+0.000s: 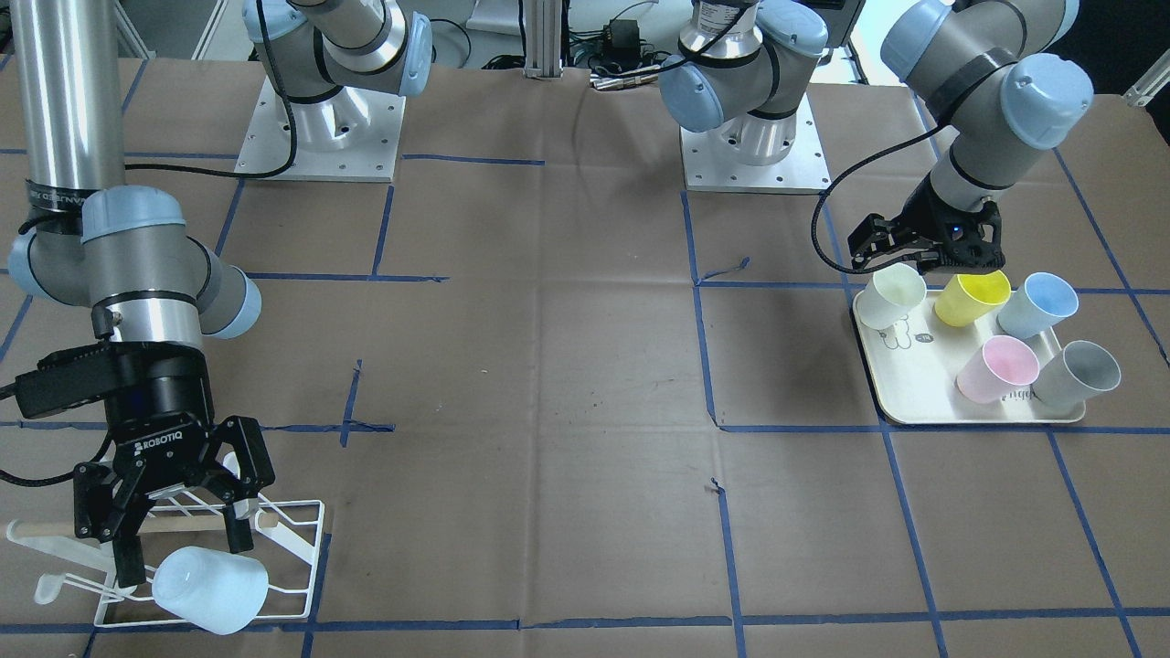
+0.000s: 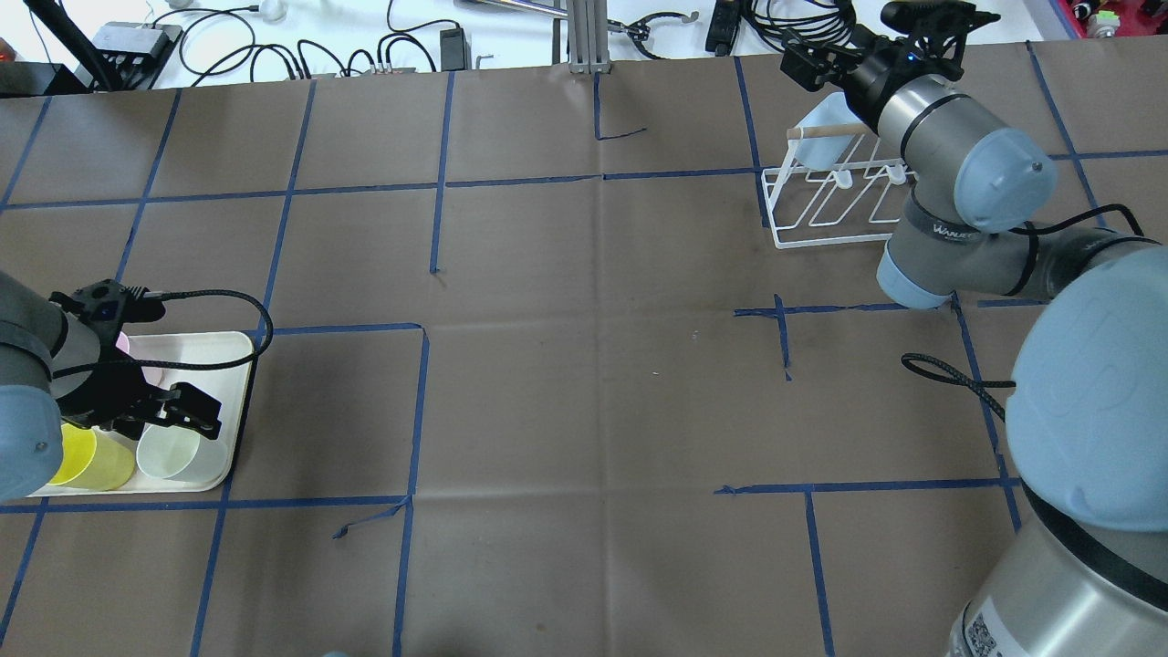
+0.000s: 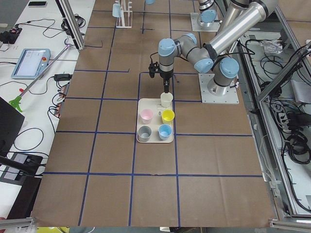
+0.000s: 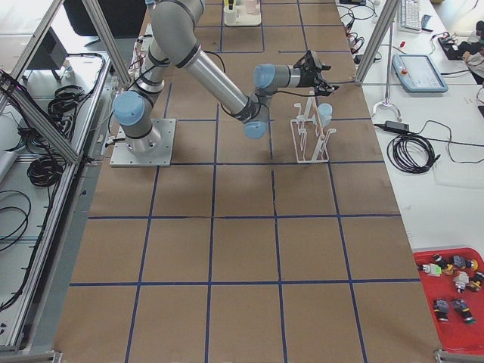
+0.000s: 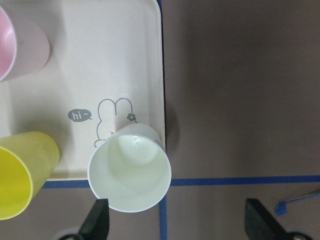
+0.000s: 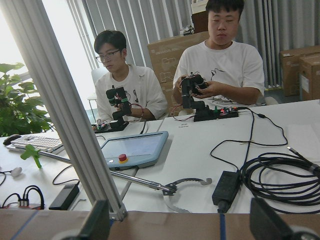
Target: Transfer IKEA cup to right arm and place on rack
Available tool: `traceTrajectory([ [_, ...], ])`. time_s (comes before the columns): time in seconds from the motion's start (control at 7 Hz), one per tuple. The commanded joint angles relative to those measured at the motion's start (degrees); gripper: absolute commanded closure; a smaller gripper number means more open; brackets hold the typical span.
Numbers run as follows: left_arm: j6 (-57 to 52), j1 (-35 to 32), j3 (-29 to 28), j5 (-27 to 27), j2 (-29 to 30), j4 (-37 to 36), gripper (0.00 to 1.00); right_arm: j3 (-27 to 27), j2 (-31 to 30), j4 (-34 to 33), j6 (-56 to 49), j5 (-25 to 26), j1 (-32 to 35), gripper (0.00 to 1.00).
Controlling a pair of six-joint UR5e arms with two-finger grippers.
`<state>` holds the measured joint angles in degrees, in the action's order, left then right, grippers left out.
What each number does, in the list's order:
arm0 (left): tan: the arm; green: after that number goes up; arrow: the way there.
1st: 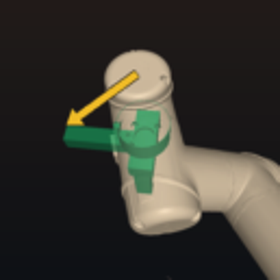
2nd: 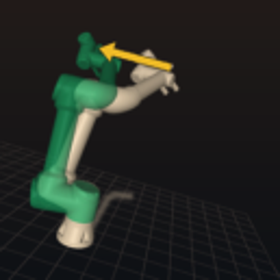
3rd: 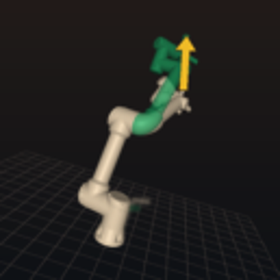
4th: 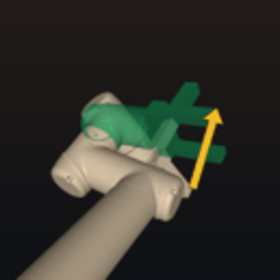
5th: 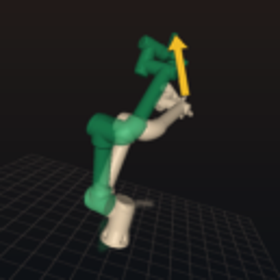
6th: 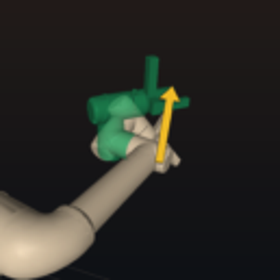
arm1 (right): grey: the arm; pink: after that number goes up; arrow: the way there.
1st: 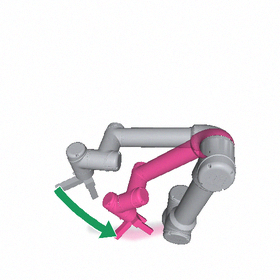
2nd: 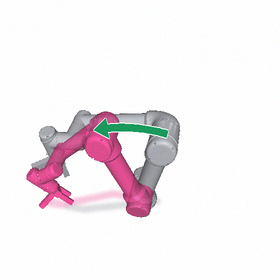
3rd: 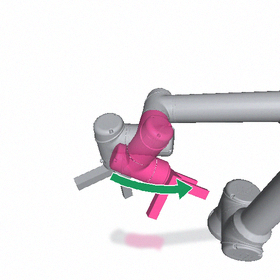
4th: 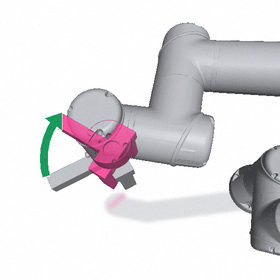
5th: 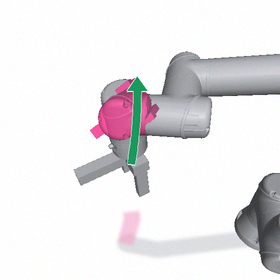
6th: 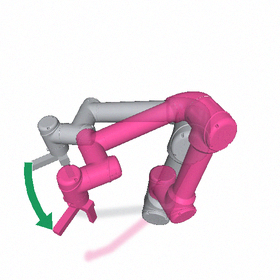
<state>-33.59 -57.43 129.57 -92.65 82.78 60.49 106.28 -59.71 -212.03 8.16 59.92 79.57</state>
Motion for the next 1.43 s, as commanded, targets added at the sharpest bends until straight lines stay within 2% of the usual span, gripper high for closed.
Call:
traceTrajectory([
  [0.0, 0.2, 0.0, 2.9, 0.1, 3.1, -5.0, 0.05, 0.1, -2.9, 0.0, 8.1, -7.0, 3.5, 0.0],
  [0.29, 0.3, 0.1, 3.0, -0.2, 6.9, -7.6, 0.05, 0.2, -4.6, 3.0, 20.2, -7.2, 6.5, 0.0],
  [0.43, 0.3, 0.1, 3.0, -0.4, 6.9, -7.6, 0.05, 0.2, -5.4, 4.0, 26.6, -7.3, 7.6, 0.0],
  [0.57, 0.2, 0.1, 2.9, -0.4, 6.8, -7.6, 0.12, 0.3, -5.7, 4.0, 34.1, -7.3, 8.6, 0.0],
  [0.71, 0.0, 0.1, 2.8, -0.5, 6.7, -7.6, 0.39, 0.4, -5.5, 4.0, 43.5, -7.4, 9.5, 0.0],
  [0.86, -0.1, 0.1, 2.5, -0.7, 6.7, -7.1, 0.76, 0.4, -5.4, 4.0, 54.0, -7.5, 10.7, 0.0],
  [1.0, -0.1, 0.1, 2.7, -0.7, 6.7, -7.0, 0.99, 0.3, -5.3, 4.0, 61.6, -7.5, 11.9, 0.0],
  [1.29, -0.2, 0.1, 2.0, -0.7, 6.1, -6.9, 1.0, 0.1, -5.1, 3.8, 66.4, -7.5, 15.1, 0.0],
])
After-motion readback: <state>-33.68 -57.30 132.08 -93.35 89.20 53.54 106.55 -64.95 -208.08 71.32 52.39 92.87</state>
